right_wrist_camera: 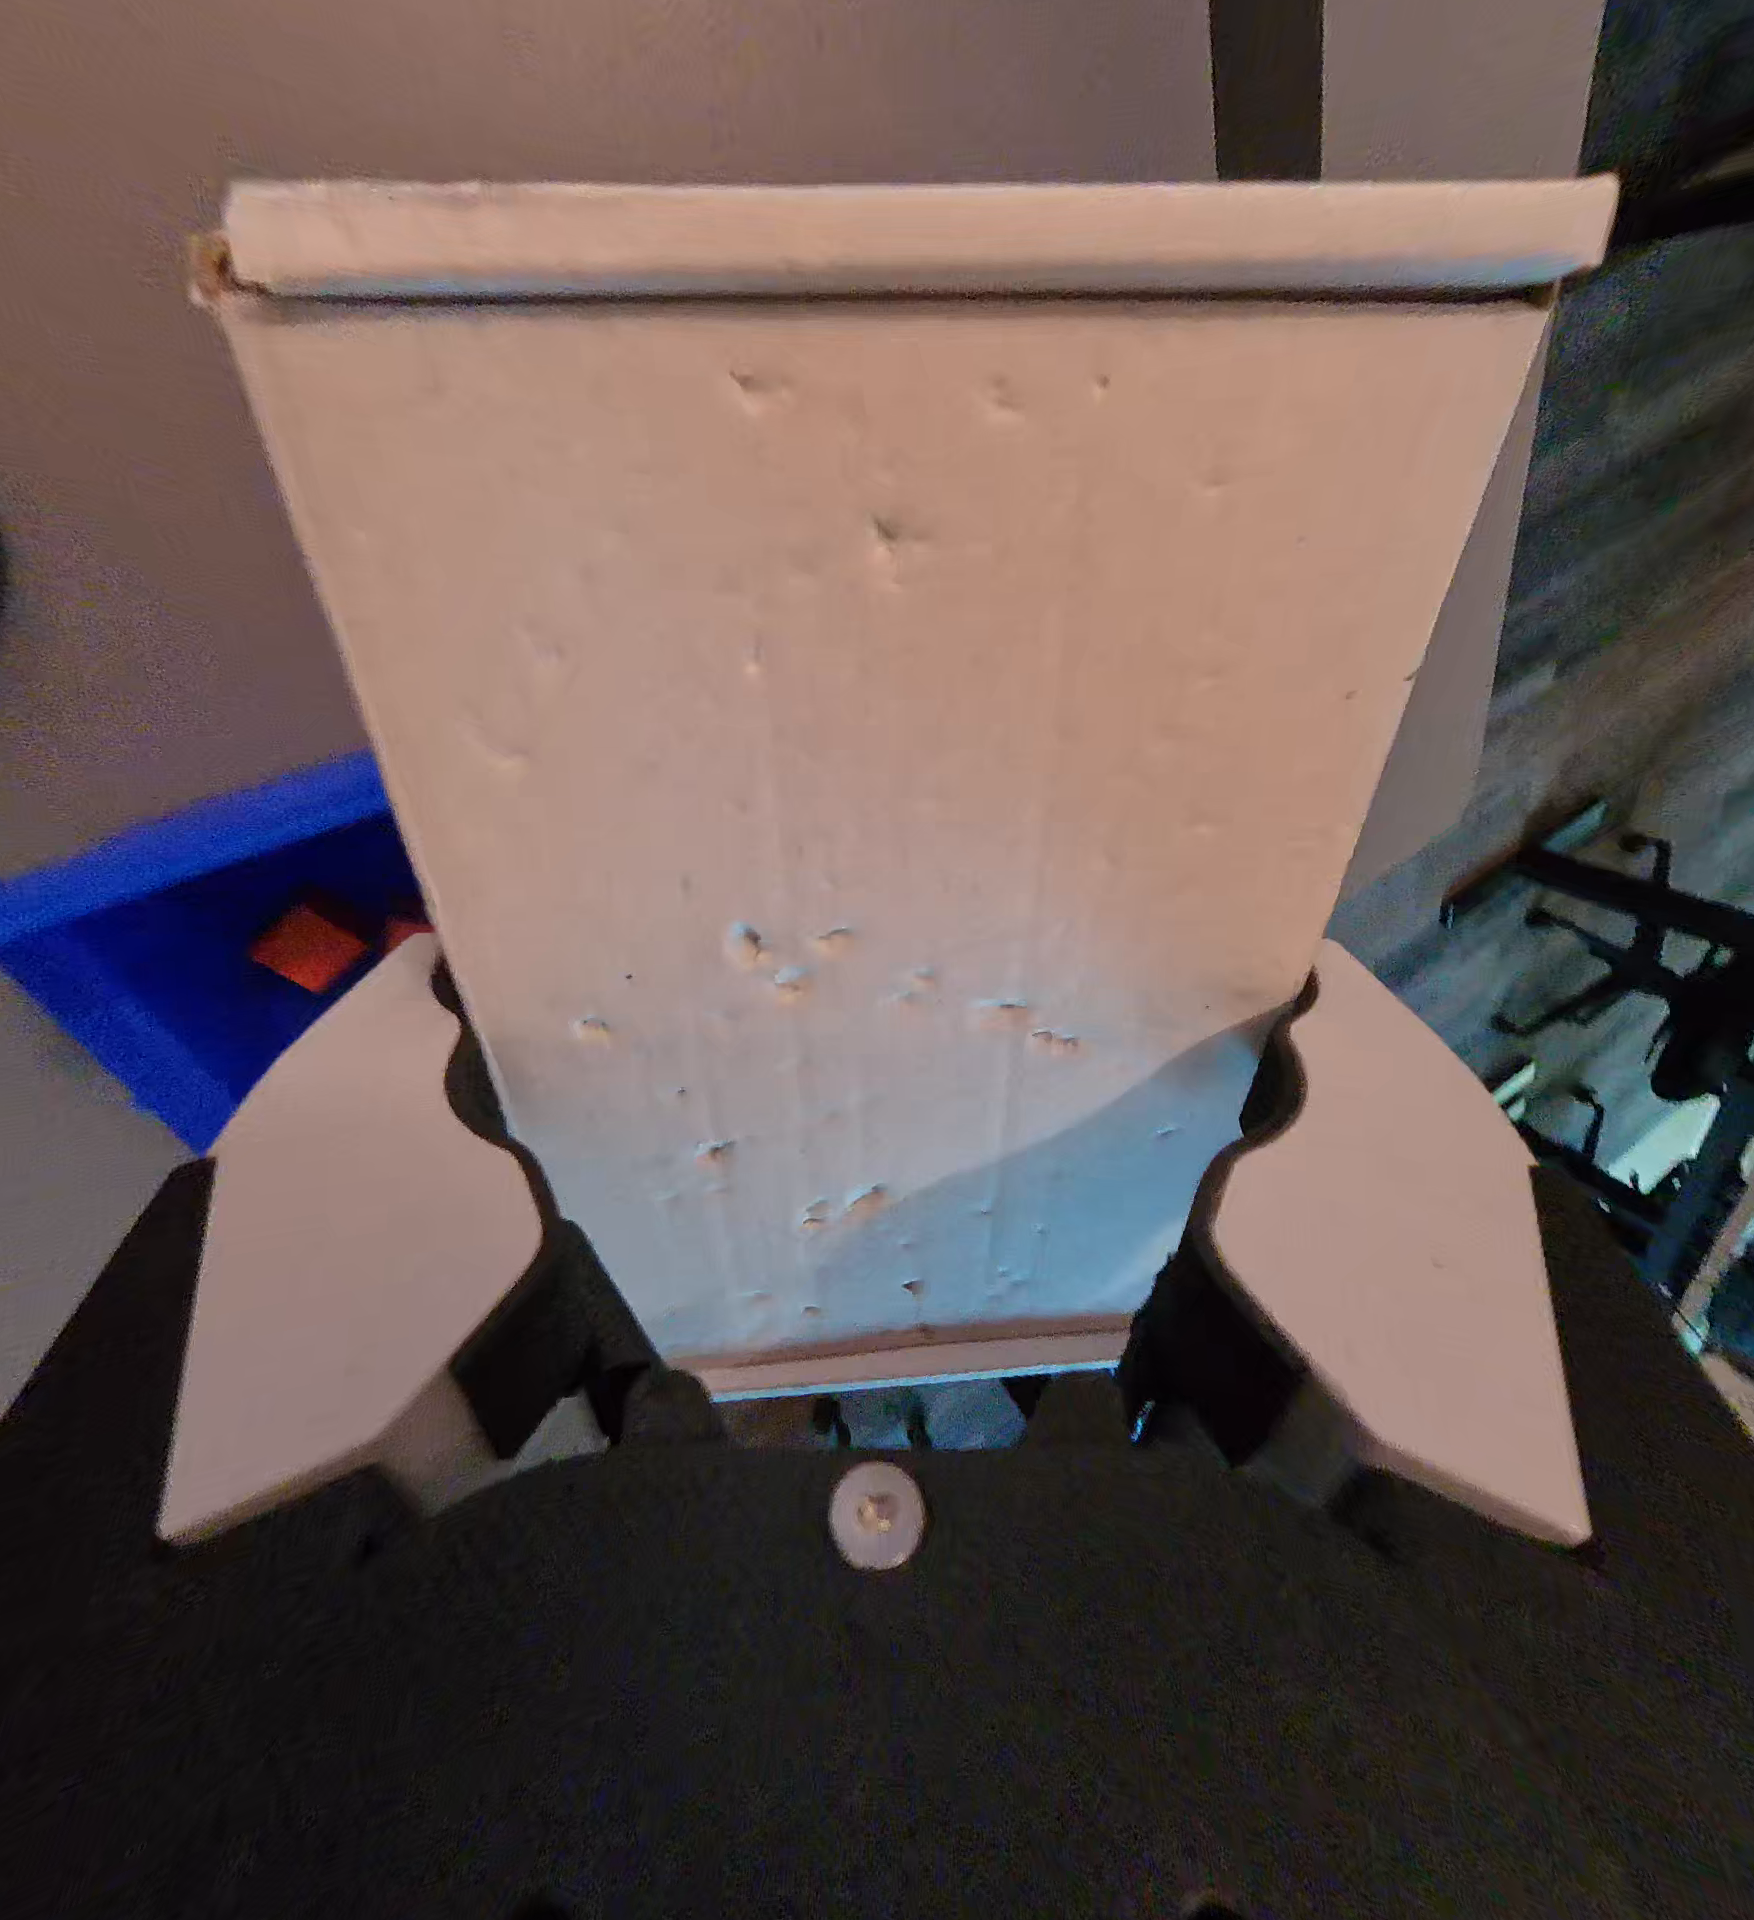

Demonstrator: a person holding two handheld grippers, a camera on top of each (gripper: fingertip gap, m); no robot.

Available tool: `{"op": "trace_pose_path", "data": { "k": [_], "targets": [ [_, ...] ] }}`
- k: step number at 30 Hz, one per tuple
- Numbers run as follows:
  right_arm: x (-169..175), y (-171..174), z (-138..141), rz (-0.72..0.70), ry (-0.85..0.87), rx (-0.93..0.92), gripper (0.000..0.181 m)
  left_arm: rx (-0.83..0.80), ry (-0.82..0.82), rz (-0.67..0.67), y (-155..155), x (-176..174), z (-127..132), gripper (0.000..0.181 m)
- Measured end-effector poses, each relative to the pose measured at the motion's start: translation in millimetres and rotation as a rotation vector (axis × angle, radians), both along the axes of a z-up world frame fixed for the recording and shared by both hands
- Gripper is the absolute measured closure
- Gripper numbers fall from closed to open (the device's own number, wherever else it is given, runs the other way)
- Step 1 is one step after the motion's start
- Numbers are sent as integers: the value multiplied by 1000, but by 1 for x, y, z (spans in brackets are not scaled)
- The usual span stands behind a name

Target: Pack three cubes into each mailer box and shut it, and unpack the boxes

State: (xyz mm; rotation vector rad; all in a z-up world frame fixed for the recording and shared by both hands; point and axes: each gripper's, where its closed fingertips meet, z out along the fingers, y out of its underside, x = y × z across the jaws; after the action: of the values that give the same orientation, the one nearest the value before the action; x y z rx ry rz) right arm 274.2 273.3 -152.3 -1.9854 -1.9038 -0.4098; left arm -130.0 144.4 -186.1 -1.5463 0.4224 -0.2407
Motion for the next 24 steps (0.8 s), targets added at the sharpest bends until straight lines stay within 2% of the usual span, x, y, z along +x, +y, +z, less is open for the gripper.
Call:
{"op": "trace_pose_path", "data": {
  "k": [6,11,15,24],
  "targets": [
    [59,22,-26,-67,-155,7,41,-14,25,2,2,0,-6,71],
    [91,36,-53,-95,-262,0,41,-28,38,-2,2,2,-10,71],
    [84,42,-77,-61,-240,-23,41,-36,41,-5,3,3,-13,71],
    [88,52,-120,1,-366,-43,42,-60,71,-18,3,6,-20,70]
  ]
}}
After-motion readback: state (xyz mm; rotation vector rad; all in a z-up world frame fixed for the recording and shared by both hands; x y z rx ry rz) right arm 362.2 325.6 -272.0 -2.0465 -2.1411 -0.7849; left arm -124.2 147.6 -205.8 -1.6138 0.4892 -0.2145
